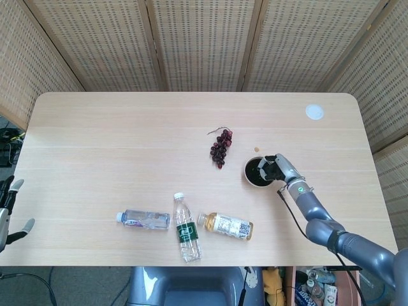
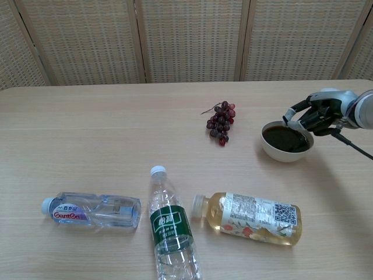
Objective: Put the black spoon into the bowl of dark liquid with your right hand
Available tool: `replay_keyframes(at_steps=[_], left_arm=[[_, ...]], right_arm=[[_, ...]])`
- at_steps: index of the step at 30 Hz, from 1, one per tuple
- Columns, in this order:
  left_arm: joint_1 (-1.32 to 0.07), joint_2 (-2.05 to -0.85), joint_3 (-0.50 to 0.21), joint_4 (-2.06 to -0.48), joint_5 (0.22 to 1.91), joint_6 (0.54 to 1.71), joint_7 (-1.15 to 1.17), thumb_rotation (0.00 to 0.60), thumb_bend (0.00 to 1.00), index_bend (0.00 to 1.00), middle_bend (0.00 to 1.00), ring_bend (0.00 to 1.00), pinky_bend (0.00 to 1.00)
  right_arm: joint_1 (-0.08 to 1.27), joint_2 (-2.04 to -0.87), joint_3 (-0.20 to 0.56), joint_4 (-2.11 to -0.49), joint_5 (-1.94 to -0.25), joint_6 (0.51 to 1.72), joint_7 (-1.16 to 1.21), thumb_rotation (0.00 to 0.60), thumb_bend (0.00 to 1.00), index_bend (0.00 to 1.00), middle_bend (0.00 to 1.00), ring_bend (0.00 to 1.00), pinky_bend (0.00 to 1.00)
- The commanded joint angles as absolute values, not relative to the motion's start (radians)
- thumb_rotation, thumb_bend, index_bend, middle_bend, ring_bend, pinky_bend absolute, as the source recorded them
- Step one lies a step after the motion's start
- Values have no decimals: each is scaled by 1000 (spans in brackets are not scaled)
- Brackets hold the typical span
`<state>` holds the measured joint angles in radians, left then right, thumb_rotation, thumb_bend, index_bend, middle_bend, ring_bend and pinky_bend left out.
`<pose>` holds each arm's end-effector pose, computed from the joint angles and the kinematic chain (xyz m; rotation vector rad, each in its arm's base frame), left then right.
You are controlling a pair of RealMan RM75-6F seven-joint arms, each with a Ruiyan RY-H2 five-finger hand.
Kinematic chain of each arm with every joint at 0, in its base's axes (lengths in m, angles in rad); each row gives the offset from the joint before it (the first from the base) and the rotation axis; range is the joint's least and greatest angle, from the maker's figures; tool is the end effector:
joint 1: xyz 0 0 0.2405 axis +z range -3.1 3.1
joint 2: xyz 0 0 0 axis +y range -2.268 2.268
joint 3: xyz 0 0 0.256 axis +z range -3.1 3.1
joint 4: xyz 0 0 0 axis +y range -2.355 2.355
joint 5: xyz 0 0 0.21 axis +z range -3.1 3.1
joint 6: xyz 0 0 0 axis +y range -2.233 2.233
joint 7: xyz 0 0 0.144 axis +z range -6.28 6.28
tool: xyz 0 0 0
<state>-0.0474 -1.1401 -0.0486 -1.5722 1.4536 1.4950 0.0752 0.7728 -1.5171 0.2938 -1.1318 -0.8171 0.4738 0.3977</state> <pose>-0.3292 0.1690 0.1600 -1.3466 -0.8682 -0.7897 -0.2349 -0.4091 0.0037 1.2540 -1.8904 0.9494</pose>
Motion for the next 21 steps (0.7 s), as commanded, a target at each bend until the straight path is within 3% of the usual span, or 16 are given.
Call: replay_keyframes(at_steps=[1, 21], left_arm=[[-46, -1141, -48, -1573, 1452, 1496, 76, 600, 288, 17, 0, 0, 0], [-34, -1150, -41, -1548, 1433, 1488, 52, 600, 289, 17, 0, 0, 0]], right_arm=[[784, -1526, 295, -1112, -811, 466, 386, 600, 807, 671, 999, 1000, 1000], [860, -1550, 284, -1113, -770, 433, 291, 600, 807, 671, 1000, 1000, 1000]])
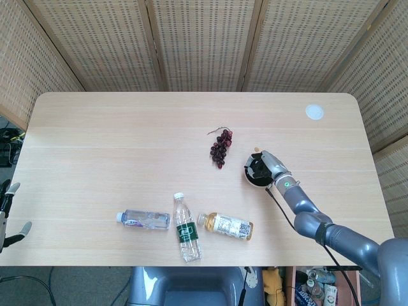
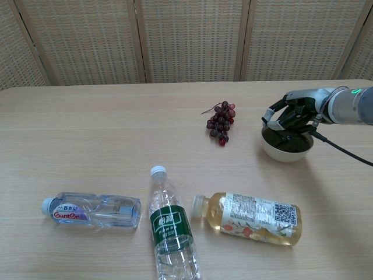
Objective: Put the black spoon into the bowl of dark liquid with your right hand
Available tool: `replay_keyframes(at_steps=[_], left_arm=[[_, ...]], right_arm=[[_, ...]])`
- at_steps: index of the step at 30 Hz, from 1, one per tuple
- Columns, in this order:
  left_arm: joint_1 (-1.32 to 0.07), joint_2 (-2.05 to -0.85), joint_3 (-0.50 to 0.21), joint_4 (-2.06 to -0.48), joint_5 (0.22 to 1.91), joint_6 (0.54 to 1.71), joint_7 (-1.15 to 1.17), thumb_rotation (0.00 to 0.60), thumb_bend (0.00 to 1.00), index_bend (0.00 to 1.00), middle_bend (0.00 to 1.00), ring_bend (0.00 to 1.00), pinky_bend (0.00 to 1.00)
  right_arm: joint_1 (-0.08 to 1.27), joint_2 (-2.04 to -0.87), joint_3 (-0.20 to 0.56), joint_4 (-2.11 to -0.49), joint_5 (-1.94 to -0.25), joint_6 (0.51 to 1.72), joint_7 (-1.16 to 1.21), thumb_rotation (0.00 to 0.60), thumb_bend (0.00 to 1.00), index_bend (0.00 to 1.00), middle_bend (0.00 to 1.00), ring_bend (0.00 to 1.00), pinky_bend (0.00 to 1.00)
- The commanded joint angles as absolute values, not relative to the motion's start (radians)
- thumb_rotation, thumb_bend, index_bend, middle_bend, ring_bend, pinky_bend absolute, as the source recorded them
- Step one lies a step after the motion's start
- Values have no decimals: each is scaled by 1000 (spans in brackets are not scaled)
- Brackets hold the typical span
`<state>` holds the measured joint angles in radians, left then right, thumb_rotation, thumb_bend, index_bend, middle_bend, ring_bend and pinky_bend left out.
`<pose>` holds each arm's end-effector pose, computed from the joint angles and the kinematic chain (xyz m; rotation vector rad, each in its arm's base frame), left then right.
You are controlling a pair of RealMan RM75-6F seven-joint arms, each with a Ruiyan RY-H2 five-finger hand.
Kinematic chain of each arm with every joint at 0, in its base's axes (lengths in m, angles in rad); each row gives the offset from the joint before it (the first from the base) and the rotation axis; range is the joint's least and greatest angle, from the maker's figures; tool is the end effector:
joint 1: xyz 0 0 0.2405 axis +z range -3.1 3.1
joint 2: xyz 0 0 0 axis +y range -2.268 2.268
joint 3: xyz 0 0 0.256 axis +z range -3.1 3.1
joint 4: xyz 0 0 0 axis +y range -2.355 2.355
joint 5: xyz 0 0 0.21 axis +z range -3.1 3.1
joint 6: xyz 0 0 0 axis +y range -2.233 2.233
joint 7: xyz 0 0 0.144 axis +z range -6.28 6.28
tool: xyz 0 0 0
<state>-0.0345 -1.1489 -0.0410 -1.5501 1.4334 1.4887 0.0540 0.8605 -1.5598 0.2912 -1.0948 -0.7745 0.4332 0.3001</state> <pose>-0.3384 0.1629 0.1588 -1.3251 -0.8989 -0.7672 -0.2033 -0.4231 -0.0135 1.3899 -1.8418 0.9068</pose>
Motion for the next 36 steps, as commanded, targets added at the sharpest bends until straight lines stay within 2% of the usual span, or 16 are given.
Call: replay_keyframes(at_steps=[1, 14, 27, 36], left_arm=[[-35, -1150, -41, -1547, 1432, 1487, 51, 600, 288, 17, 0, 0, 0], [-42, -1156, -42, -1546, 1436, 1479, 52, 600, 289, 17, 0, 0, 0], [-32, -1154, -37, -1549, 1422, 1478, 58, 600, 288, 17, 0, 0, 0], [-29, -1156, -33, -1543, 1421, 1475, 49, 600, 288, 18, 0, 0, 0]], right_arm=[[858, -1546, 281, -1121, -769, 434, 288, 600, 807, 671, 999, 1000, 1000], [842, -1490, 262, -1161, -754, 443, 264, 600, 809, 672, 1000, 1000, 1000], [906, -1535, 263, -1068, -735, 401, 232, 600, 808, 677, 1000, 1000, 1000], [917, -1545, 245, -1092, -741, 407, 207, 600, 809, 680, 1000, 1000, 1000]])
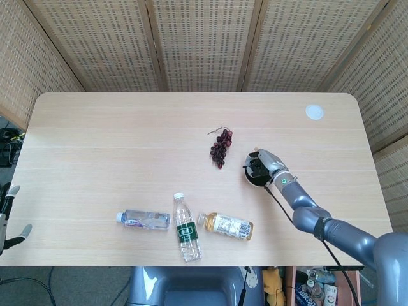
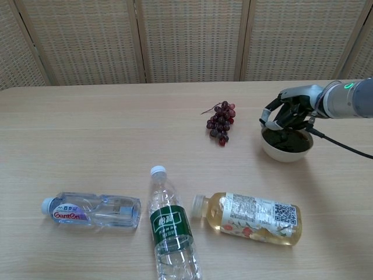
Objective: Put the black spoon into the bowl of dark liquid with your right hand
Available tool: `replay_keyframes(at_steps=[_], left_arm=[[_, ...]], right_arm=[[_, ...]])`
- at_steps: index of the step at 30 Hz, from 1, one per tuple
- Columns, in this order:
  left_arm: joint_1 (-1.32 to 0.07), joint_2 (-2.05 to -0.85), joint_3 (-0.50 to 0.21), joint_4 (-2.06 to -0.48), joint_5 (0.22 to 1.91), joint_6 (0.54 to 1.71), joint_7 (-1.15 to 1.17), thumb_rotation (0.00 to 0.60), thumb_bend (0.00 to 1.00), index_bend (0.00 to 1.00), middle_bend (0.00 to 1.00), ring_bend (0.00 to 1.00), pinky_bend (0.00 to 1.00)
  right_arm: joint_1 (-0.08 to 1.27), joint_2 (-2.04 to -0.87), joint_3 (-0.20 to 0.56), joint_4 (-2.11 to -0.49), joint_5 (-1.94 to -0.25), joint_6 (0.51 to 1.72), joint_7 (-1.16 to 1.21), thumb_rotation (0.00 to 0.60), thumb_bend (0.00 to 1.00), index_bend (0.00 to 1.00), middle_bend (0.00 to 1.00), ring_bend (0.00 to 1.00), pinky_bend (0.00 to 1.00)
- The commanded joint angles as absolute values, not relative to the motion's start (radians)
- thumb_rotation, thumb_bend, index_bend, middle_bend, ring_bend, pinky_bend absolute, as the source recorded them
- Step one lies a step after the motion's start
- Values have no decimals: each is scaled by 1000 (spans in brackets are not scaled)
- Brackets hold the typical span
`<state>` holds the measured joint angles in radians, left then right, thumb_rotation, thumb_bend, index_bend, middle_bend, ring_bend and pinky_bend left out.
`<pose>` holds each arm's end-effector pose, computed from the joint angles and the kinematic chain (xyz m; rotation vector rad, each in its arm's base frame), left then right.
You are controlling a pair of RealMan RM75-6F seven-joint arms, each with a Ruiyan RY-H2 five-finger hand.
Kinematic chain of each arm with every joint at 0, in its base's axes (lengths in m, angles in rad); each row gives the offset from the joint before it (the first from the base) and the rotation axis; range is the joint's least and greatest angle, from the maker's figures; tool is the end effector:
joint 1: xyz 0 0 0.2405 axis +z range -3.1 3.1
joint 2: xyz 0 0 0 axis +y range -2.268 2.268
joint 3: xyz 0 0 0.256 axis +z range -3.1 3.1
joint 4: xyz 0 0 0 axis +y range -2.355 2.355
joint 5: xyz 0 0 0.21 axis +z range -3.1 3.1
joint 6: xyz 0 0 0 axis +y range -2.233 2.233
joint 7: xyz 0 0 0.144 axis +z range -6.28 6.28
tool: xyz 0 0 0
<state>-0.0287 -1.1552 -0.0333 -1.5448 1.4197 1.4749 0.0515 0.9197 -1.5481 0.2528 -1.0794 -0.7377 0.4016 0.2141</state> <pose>-0.3430 0.1590 0.1552 -1.3204 -0.9261 -0.7453 -0.1936 -0.4311 -0.0130 1.5013 -1.7571 0.8264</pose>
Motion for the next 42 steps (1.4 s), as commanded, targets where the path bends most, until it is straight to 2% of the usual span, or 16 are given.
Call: replay_keyframes(at_steps=[1, 10, 26, 42], left_arm=[[-29, -1156, -33, -1542, 1422, 1476, 48, 600, 289, 18, 0, 0, 0], [-37, -1159, -36, -1538, 1428, 1469, 45, 600, 288, 17, 0, 0, 0], [-28, -1155, -31, -1551, 1418, 1472, 63, 600, 288, 18, 0, 0, 0], [-34, -1165, -31, -1535, 1428, 1464, 43, 600, 289, 18, 0, 0, 0]], right_arm=[[915, -1542, 243, -1100, -739, 409, 207, 600, 809, 680, 1000, 1000, 1000], [877, -1501, 224, -1154, -739, 430, 211, 600, 808, 681, 1000, 1000, 1000], [924, -1548, 247, -1049, -744, 384, 213, 600, 809, 685, 1000, 1000, 1000], [874, -1497, 232, -1150, -772, 422, 222, 600, 809, 687, 1000, 1000, 1000]])
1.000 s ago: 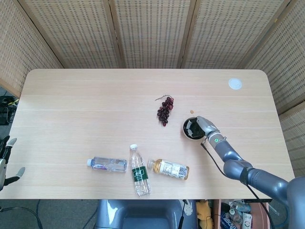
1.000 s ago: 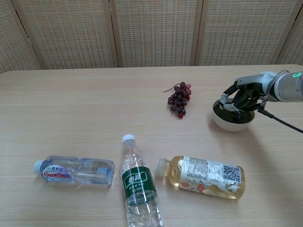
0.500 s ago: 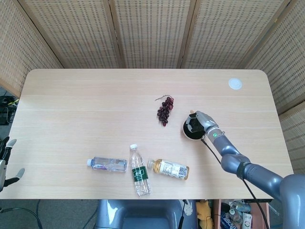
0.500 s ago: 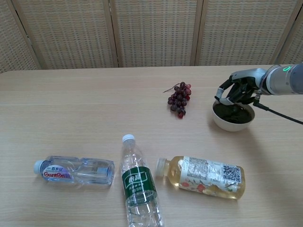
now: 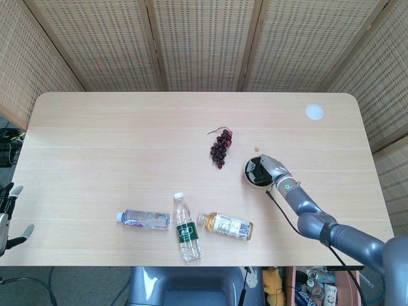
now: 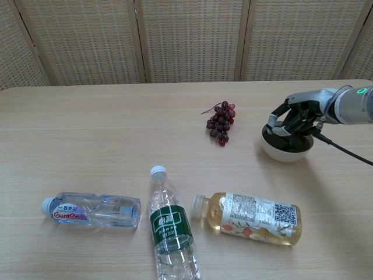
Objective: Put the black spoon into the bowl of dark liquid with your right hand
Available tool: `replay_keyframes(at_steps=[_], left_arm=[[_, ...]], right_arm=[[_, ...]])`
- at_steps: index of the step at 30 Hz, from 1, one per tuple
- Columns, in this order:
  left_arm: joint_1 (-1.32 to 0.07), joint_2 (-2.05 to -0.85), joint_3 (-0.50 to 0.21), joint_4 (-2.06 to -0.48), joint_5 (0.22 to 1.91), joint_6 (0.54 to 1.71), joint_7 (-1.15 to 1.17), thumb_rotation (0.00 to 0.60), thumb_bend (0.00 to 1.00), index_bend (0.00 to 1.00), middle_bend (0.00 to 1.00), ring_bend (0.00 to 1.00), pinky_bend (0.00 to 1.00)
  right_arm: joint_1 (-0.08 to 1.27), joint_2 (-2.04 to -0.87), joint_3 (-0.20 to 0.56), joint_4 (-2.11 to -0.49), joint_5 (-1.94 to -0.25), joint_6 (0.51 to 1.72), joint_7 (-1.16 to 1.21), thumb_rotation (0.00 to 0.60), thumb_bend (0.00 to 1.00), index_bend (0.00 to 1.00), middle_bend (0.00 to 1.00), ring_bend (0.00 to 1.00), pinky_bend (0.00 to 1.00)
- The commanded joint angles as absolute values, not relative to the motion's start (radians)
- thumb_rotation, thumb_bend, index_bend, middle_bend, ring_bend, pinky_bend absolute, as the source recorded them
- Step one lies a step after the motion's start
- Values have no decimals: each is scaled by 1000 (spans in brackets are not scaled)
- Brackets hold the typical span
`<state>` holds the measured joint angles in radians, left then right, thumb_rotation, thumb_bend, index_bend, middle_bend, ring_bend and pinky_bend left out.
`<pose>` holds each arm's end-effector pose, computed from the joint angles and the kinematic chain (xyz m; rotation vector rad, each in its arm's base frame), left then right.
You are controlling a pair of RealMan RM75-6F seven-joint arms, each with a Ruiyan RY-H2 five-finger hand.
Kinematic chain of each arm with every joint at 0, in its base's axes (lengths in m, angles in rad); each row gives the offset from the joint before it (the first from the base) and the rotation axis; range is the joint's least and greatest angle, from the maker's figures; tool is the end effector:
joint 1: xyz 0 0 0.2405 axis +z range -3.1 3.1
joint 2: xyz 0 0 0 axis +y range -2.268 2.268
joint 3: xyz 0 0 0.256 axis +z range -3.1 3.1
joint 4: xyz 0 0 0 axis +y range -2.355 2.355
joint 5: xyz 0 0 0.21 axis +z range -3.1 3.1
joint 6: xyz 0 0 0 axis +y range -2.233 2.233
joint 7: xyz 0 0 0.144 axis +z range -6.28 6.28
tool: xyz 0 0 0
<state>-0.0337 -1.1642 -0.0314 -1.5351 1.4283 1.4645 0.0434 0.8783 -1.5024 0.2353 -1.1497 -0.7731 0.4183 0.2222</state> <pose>-0.3429 0.1604 0.1510 -1.3342 -0.9347 -0.7517 -0.2050 -0.4169 -0.0062 1.5163 -1.7575 0.8047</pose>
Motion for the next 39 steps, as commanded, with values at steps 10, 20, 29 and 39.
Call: replay_keyframes(at_steps=[10, 20, 29, 39], left_arm=[[-33, -1165, -32, -1540, 1422, 1463, 54, 600, 288, 18, 0, 0, 0], [-24, -1162, -29, -1542, 1415, 1467, 54, 600, 289, 18, 0, 0, 0], [-25, -1166, -29, -1530, 1419, 1465, 41, 600, 288, 17, 0, 0, 0], [-37, -1169, -32, -1535, 1426, 1456, 49, 600, 288, 18, 0, 0, 0]], right_arm=[[895, -1523, 231, -1064, -761, 398, 216, 600, 809, 692, 1000, 1000, 1000], [926, -1556, 244, -1030, -773, 377, 212, 600, 809, 693, 1000, 1000, 1000], [908, -1531, 219, -1099, -781, 379, 203, 600, 808, 694, 1000, 1000, 1000], [880, -1492, 206, -1131, -781, 399, 209, 600, 809, 693, 1000, 1000, 1000]])
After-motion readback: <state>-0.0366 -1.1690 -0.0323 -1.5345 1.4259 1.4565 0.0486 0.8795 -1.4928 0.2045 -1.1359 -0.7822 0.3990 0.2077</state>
